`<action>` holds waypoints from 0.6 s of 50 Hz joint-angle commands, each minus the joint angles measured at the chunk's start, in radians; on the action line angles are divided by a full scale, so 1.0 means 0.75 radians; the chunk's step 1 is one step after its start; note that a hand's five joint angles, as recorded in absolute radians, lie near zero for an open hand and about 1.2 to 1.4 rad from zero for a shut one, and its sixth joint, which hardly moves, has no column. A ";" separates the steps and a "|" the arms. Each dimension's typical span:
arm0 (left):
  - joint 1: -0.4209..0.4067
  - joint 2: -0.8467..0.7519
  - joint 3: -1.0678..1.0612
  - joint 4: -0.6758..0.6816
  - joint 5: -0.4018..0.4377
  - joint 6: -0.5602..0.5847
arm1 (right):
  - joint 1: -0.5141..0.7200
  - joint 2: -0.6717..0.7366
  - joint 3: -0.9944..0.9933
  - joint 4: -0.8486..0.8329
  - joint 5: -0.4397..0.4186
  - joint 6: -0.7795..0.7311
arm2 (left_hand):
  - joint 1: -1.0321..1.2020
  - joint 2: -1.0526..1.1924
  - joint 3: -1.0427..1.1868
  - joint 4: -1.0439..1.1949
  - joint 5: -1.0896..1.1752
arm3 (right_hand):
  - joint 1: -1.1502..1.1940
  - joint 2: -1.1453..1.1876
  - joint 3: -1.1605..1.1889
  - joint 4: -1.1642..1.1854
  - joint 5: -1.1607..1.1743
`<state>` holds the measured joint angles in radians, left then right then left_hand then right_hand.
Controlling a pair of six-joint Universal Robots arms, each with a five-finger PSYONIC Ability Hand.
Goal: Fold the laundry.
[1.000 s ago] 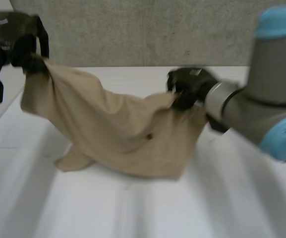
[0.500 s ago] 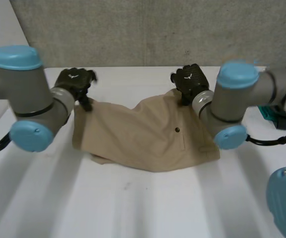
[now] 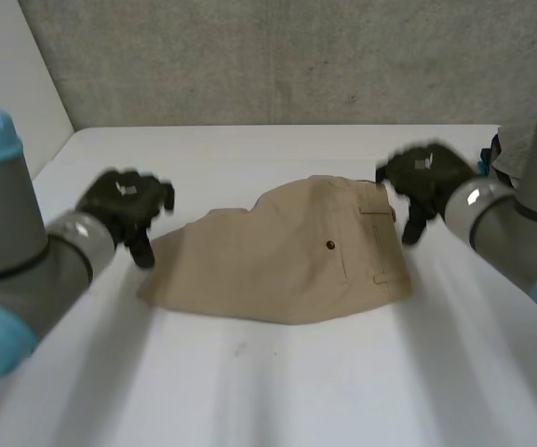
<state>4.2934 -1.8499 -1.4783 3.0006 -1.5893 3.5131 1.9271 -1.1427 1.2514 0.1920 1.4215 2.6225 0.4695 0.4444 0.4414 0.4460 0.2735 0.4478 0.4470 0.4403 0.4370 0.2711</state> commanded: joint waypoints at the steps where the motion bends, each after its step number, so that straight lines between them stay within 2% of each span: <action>1: -0.049 0.047 -0.240 -0.023 0.094 0.028 | -0.066 -0.010 0.264 0.155 -0.196 -0.073 | 0.406 0.440 0.444 0.438 0.435 | 0.469 0.470 0.479 0.483 0.472; 6: -0.043 -0.047 -0.244 -0.013 0.111 0.030 | -0.078 0.004 0.387 0.065 -0.269 -0.193 | 0.281 0.315 0.319 0.313 0.310 | 0.477 0.478 0.487 0.492 0.480; 14: -0.041 -0.245 -0.128 -0.011 0.103 0.034 | -0.068 0.080 0.473 -0.229 -0.273 -0.265 | -0.133 -0.100 -0.096 -0.102 -0.105 | 0.333 0.334 0.343 0.347 0.336; 18: -0.039 -0.303 -0.056 0.008 0.074 0.053 | -0.066 0.127 0.473 -0.376 -0.279 -0.273 | -0.251 -0.218 -0.214 -0.220 -0.222 | 0.242 0.243 0.252 0.257 0.245; 30: -0.063 -0.497 0.175 0.088 -0.012 0.200 | -0.029 0.272 0.381 -0.622 -0.253 -0.281 | -0.263 -0.230 -0.226 -0.232 -0.235 | 0.227 0.228 0.237 0.241 0.230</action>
<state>4.2613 -2.1374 -1.4447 3.0359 -1.5619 3.5908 1.8840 -1.0011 1.5826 -0.1853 1.2162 2.4077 0.3042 0.2826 0.2907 0.2762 0.0947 0.5991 0.5865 0.5643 0.5676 0.3657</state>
